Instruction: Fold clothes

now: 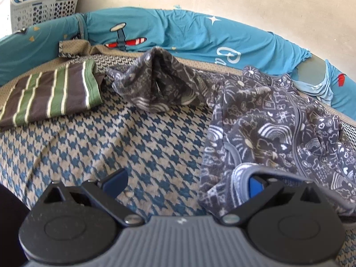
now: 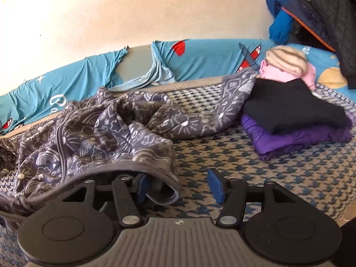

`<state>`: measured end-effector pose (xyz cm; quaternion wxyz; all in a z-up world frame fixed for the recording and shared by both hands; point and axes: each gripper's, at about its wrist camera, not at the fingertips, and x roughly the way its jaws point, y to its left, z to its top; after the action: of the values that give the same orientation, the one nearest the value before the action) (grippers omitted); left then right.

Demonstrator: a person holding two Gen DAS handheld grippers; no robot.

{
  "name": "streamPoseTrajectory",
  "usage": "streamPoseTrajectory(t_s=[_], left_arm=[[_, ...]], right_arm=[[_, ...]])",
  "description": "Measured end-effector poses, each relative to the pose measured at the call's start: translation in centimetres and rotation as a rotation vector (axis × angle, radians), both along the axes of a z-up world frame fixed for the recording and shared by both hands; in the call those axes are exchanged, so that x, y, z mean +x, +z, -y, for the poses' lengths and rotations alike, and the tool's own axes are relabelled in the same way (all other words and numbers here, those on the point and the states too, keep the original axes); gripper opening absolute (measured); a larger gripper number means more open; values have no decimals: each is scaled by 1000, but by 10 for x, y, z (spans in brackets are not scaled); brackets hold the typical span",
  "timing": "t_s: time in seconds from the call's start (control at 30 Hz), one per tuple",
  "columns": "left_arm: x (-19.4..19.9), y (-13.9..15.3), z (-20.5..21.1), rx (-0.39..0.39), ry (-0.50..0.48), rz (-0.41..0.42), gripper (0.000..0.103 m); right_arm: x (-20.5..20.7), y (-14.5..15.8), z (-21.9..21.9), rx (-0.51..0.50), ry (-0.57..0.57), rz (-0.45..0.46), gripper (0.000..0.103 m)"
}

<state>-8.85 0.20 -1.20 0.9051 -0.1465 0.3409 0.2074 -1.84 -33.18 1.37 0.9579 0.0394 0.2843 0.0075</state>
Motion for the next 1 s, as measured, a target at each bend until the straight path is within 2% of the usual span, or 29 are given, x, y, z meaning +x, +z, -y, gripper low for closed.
streamPoseTrajectory(t_s=[0.13,0.27,0.33,0.43,0.5,0.57,0.63,0.7,0.9,1.0], left_arm=[[2,-8,9,12,-47,-25,103],[2,-12,16,47,-66,-35,103],[0,-11,20,109,-43,-33,103],[-3,-8,22,210,9,-37,103],[-4,-6,20,233,34,-45,103],[-6,-5,18,247,56,-49,103],[-10,-1,18,265,72,-43,103],[-14,5,17,284,93,-32,103],[-30,34,4,275,173,6,103],[-44,52,-2,261,214,31,103]], right_arm=[[16,-11,-9,-25,15,-39,55],[27,-20,-19,-50,16,-27,55],[27,-23,-22,-84,0,-9,55],[27,-23,-24,-190,-96,26,55],[28,-21,-17,-228,-172,21,55],[28,-17,-5,-208,-237,7,55],[24,-13,8,-159,-262,8,55],[18,-8,13,-161,-272,30,55],[-4,14,19,-134,-238,83,58],[-13,24,18,-153,-211,117,68]])
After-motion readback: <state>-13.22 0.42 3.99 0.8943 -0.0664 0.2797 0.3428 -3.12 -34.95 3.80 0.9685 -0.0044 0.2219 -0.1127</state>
